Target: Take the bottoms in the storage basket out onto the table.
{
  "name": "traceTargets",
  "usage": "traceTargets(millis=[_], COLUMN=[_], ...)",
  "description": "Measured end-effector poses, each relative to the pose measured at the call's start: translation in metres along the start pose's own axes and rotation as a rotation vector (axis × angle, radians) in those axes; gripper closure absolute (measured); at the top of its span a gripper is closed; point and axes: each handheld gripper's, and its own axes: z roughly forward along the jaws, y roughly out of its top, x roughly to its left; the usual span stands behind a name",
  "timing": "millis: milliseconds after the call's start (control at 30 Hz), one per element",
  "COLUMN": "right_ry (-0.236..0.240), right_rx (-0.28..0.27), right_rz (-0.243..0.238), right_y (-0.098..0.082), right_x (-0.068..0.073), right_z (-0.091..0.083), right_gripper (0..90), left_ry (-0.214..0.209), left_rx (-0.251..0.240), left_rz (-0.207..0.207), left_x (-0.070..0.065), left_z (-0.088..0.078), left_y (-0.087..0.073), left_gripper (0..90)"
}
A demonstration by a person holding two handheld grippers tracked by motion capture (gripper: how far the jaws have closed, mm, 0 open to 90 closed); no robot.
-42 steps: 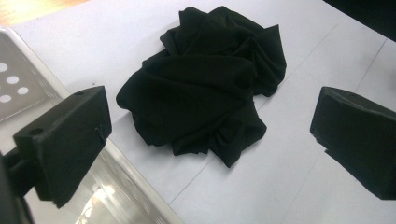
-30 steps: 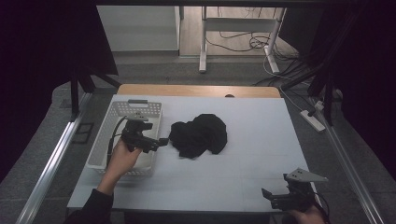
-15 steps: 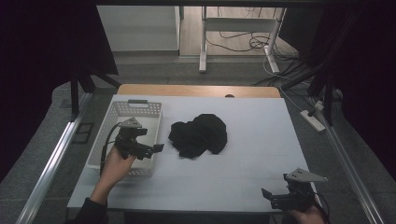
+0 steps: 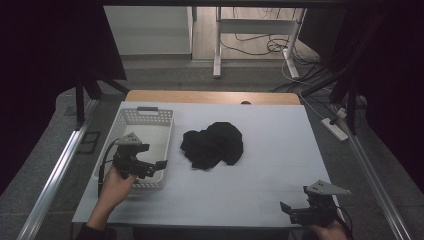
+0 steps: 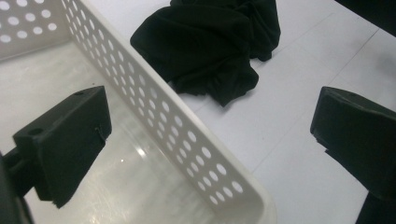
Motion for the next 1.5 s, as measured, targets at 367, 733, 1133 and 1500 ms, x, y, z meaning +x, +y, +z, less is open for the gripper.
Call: traceTargets(millis=[367, 733, 1133, 1500], right_ry=[-0.001, -0.002, -0.003, -0.004], right_rx=[0.002, 0.002, 0.004, 0.005], right_rz=[0.000, -0.001, -0.002, -0.004], right_y=[0.000, 0.000, 0.000, 0.000], right_x=[0.000, 0.000, 0.000, 0.000], right_z=[0.000, 0.000, 0.001, 0.001], right_gripper=[0.0, 0.0, 0.0, 0.0], left_ry=[0.011, 0.024, 0.049, 0.072], left_rx=[-0.018, -0.041, -0.069, -0.079], left_rz=[-0.028, -0.050, -0.075, -0.094], left_x=[0.000, -0.002, 0.000, -0.001], left_z=[-0.013, -0.028, -0.044, -0.056], left_y=[-0.019, -0.037, -0.055, -0.071], left_gripper=[0.0, 0.0, 0.0, 0.0])
